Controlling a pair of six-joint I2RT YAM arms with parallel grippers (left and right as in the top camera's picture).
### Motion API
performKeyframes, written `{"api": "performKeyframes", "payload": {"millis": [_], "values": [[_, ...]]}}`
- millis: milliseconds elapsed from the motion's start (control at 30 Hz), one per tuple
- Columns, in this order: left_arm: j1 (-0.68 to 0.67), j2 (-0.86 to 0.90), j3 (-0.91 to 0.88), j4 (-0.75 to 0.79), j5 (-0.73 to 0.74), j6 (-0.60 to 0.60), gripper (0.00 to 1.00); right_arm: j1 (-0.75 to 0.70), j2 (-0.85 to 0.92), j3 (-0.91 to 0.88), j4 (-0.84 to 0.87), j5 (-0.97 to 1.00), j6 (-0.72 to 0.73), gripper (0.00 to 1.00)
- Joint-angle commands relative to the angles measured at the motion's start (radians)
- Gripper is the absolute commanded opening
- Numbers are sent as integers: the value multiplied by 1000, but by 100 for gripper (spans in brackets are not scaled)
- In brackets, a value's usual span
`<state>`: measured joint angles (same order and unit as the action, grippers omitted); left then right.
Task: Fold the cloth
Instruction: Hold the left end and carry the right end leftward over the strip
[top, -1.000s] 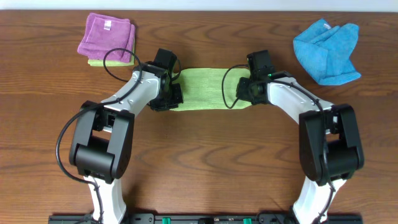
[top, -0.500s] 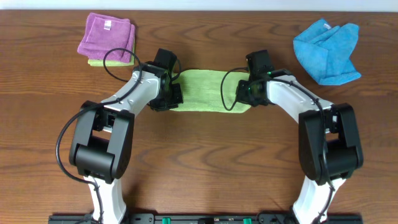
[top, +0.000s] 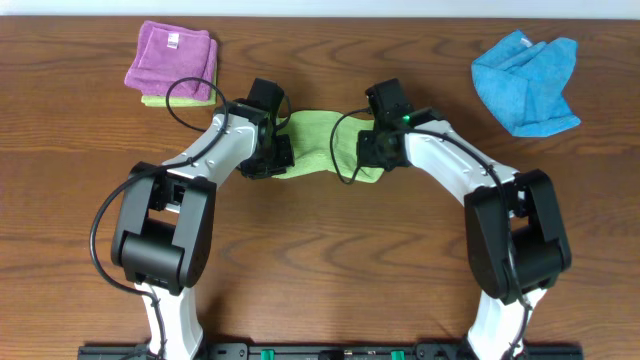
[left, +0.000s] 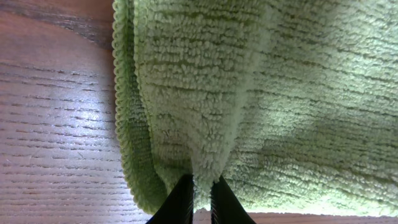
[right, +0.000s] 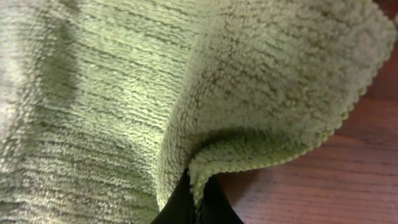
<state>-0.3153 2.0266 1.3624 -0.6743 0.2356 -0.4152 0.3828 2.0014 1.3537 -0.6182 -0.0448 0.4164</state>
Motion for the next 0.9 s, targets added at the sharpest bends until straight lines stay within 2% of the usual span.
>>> {"api": "performKeyframes", "payload": {"millis": [0, 167, 867], "values": [[0, 14, -6, -10, -11, 27, 11, 4, -29, 58, -26, 49, -48, 2], [0, 14, -6, -22, -67, 35, 11, 4, -29, 130, -117, 150, -101, 1], [0, 14, -6, -31, -70, 56, 13, 45, -34, 244, -191, 165, -130, 2]]}}
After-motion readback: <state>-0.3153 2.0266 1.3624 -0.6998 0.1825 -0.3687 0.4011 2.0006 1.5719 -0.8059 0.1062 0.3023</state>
